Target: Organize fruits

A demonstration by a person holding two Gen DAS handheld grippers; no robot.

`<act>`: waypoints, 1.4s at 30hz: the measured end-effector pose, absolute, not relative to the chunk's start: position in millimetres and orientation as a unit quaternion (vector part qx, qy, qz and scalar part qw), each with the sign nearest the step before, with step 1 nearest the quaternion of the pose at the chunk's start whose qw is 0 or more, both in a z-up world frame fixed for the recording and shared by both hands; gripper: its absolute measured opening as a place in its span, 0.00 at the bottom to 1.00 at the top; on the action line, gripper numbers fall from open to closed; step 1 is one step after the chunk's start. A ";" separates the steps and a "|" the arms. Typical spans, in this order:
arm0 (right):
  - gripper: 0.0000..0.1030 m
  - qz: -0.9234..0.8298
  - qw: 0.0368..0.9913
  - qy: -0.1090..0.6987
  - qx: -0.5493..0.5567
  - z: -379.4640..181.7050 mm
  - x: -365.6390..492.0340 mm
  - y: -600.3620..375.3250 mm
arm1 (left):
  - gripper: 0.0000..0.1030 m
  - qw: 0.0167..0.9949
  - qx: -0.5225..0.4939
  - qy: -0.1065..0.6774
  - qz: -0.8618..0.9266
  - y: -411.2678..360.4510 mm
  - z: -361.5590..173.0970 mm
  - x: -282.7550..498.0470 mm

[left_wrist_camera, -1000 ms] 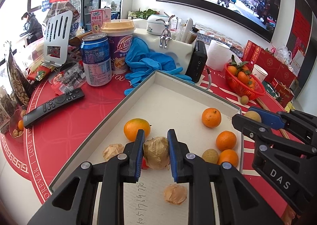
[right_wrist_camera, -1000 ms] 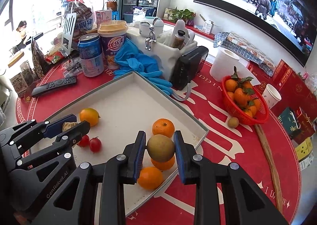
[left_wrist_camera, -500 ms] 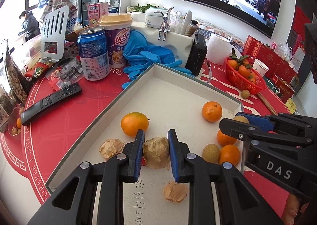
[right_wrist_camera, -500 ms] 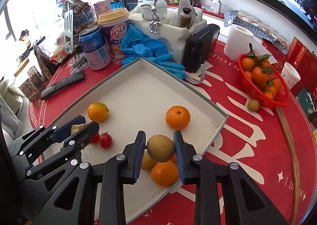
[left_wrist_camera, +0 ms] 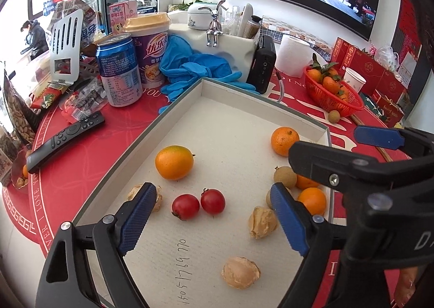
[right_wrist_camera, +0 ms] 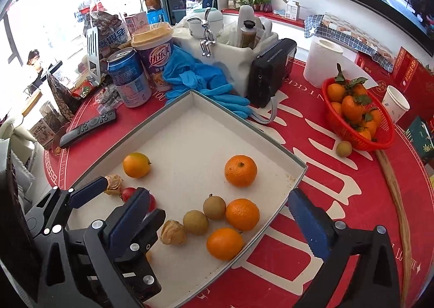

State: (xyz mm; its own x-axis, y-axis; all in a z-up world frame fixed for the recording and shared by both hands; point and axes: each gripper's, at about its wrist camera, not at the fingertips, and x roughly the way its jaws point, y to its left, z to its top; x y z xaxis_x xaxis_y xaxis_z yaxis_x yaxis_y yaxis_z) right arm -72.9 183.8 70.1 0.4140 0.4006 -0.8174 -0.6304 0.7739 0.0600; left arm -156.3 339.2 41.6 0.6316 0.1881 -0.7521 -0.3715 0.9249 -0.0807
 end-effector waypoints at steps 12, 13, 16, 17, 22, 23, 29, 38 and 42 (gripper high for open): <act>0.99 0.269 0.833 0.467 -0.128 66.3 -67.4 168.5 | 0.90 0.891 -0.065 0.417 0.166 320.9 39.2 -152.7; 0.99 0.267 0.833 0.467 -0.128 66.7 -67.1 167.7 | 0.90 0.890 -0.071 0.420 0.161 321.4 38.5 -152.6; 0.99 0.266 0.832 0.469 -0.131 66.5 -67.5 166.6 | 0.90 0.887 -0.084 0.426 0.155 323.3 36.6 -151.5; 0.99 0.266 0.832 0.469 -0.132 66.3 -68.0 166.4 | 0.90 0.887 -0.084 0.427 0.156 323.4 36.5 -151.2; 0.99 0.264 0.833 0.467 -0.138 65.7 -70.0 167.4 | 0.90 0.886 -0.081 0.427 0.164 323.8 36.5 -151.6; 0.99 0.264 0.832 0.467 -0.139 65.6 -70.2 167.7 | 0.90 0.885 -0.082 0.427 0.164 324.4 36.4 -151.1; 0.99 0.263 0.833 0.463 -0.148 64.9 -72.7 170.3 | 0.90 0.886 -0.077 0.426 0.165 323.0 36.8 -151.4; 0.99 0.262 0.833 0.463 -0.156 63.6 -74.1 172.1 | 0.91 0.887 -0.076 0.423 0.170 323.7 37.7 -152.0; 0.99 0.261 0.832 0.464 -0.159 62.7 -74.3 173.0 | 0.91 0.888 -0.075 0.420 0.171 322.8 39.0 -152.8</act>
